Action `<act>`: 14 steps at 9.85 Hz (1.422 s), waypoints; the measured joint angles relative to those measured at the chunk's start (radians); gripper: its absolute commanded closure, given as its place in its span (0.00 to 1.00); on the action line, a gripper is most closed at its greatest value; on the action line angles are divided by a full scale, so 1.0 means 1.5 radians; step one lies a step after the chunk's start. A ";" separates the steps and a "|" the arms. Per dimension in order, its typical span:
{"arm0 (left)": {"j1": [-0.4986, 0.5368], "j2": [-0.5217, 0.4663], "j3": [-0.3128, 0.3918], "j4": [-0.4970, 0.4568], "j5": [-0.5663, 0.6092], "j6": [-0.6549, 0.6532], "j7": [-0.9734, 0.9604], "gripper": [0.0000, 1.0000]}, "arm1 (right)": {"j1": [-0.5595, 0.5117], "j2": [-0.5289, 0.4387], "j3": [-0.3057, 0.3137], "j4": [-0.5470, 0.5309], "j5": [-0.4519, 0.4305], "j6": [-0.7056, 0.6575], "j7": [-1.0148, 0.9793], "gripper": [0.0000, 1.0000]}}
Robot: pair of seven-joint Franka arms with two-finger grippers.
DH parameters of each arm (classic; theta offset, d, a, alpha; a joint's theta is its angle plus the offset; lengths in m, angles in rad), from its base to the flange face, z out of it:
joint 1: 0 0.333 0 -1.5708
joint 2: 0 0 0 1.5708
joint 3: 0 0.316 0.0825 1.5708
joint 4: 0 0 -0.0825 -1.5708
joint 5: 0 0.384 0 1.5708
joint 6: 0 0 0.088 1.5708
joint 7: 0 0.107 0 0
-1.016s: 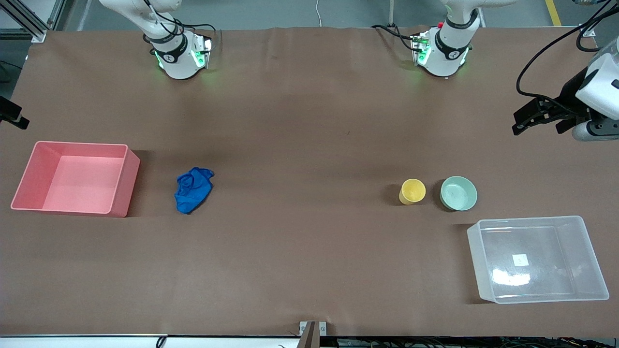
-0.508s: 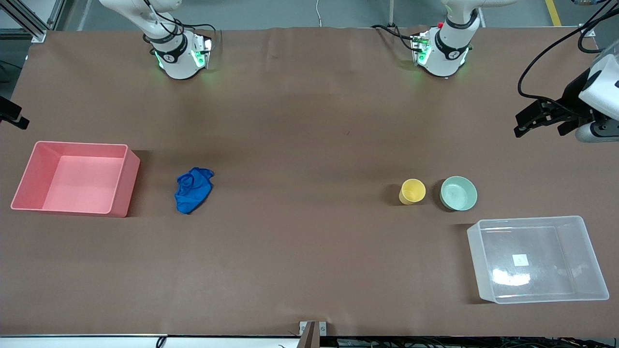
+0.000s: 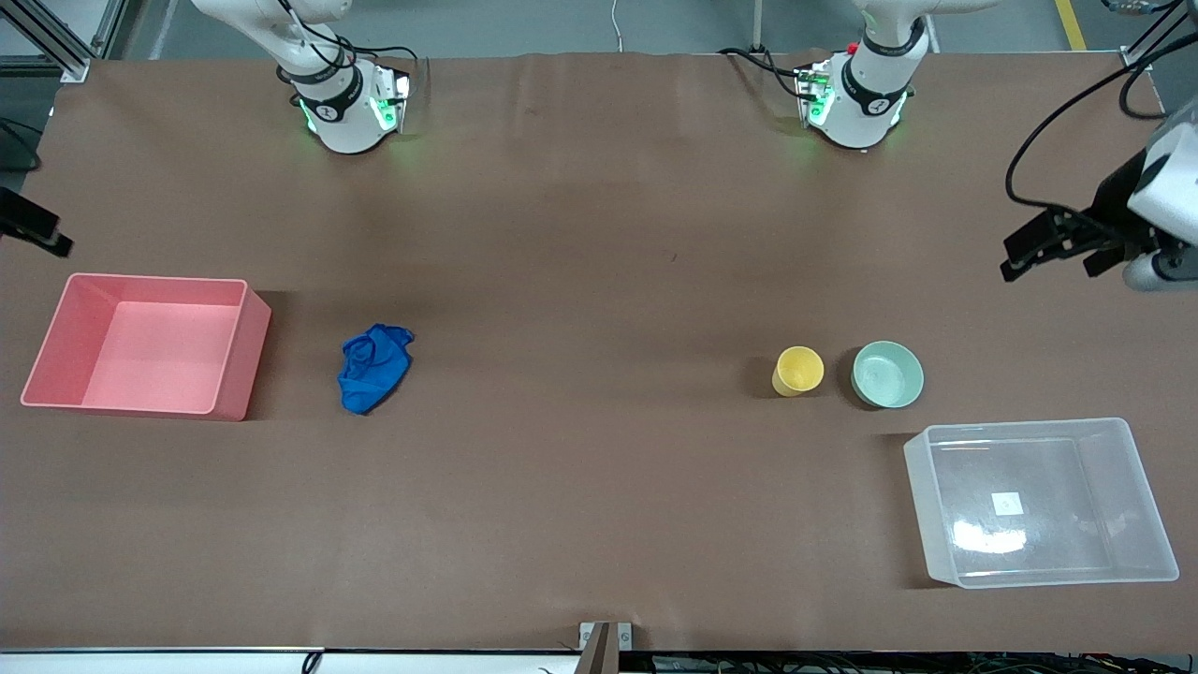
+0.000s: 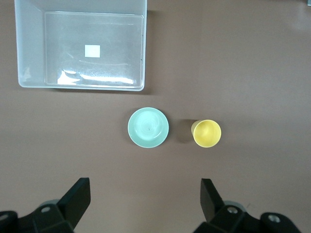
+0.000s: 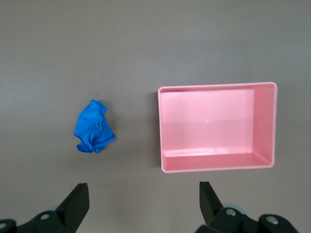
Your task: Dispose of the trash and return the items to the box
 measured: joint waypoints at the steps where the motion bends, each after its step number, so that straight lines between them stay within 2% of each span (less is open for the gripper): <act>1: 0.000 0.006 0.000 -0.039 0.000 0.048 0.000 0.00 | 0.026 0.016 0.001 -0.053 0.001 0.071 0.025 0.00; 5: -0.001 0.062 -0.001 -0.214 0.000 0.295 0.000 0.01 | 0.113 0.160 0.006 -0.200 0.001 0.327 0.106 0.00; 8: 0.000 0.173 -0.001 -0.247 0.000 0.418 0.000 0.01 | 0.151 0.258 0.006 -0.310 0.001 0.550 0.129 0.01; 10: 0.008 0.237 -0.001 -0.246 0.000 0.479 0.002 0.01 | 0.155 0.286 0.011 -0.342 0.001 0.591 0.132 0.15; 11: 0.014 0.258 -0.001 -0.245 0.000 0.495 0.008 0.01 | 0.156 0.293 0.017 -0.346 0.001 0.601 0.136 0.25; 12: 0.019 0.275 -0.001 -0.245 0.000 0.505 0.015 0.01 | 0.156 0.296 0.025 -0.353 0.001 0.616 0.142 0.44; 13: 0.025 0.288 0.000 -0.245 0.000 0.512 0.024 0.01 | 0.156 0.298 0.030 -0.365 0.001 0.643 0.147 0.79; 14: 0.032 0.295 -0.001 -0.245 0.000 0.515 0.035 0.02 | 0.156 0.298 0.031 -0.381 0.001 0.670 0.149 0.97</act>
